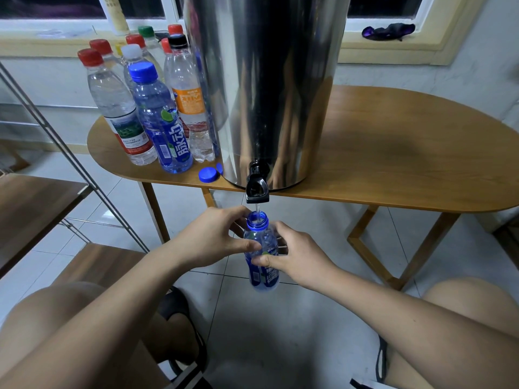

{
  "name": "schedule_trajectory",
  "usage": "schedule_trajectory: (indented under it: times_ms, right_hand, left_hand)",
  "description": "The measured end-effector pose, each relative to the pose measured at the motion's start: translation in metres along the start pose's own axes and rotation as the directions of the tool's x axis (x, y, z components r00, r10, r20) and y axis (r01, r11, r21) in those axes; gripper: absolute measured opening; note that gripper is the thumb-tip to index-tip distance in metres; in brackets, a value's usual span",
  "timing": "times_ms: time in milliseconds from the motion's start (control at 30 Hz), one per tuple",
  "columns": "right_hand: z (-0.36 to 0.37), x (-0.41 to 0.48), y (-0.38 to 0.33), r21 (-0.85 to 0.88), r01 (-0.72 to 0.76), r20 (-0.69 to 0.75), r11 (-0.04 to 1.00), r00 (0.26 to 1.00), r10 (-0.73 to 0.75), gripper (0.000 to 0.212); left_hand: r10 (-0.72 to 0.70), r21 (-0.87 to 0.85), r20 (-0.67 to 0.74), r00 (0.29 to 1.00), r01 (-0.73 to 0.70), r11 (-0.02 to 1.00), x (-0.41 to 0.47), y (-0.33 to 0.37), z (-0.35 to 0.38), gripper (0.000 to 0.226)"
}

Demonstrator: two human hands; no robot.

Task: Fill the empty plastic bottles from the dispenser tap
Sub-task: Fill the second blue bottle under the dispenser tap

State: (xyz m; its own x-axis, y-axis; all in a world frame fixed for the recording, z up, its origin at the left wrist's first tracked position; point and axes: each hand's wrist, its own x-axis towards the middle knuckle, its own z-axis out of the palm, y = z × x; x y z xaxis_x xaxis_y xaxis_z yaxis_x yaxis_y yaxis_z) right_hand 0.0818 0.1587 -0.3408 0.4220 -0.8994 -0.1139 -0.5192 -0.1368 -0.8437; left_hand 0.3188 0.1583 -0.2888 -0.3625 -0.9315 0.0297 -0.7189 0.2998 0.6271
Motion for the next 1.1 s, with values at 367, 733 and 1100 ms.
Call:
schedule_trajectory:
  times_ms: [367,733,1100]
  right_hand:
    - [0.0003,-0.0007,-0.0001,-0.003,-0.003,-0.001,1.000,1.000,0.003,0.068]
    - [0.0003,-0.0006,0.0000,0.003,-0.002,0.003,1.000,1.000,0.002,0.067]
    - [0.0001,-0.0019,-0.0024,0.001,-0.006,0.008,1.000,1.000,0.006,0.066]
  left_hand:
    - [0.005,0.022,-0.007,1.000,-0.005,1.000,-0.0002,0.0011,0.0001,0.048]
    - [0.000,0.030,0.007,1.000,0.000,1.000,0.0002,0.0001,0.0002,0.051]
    - [0.006,0.028,0.008,1.000,-0.006,1.000,0.0003,0.0010,0.0000,0.050]
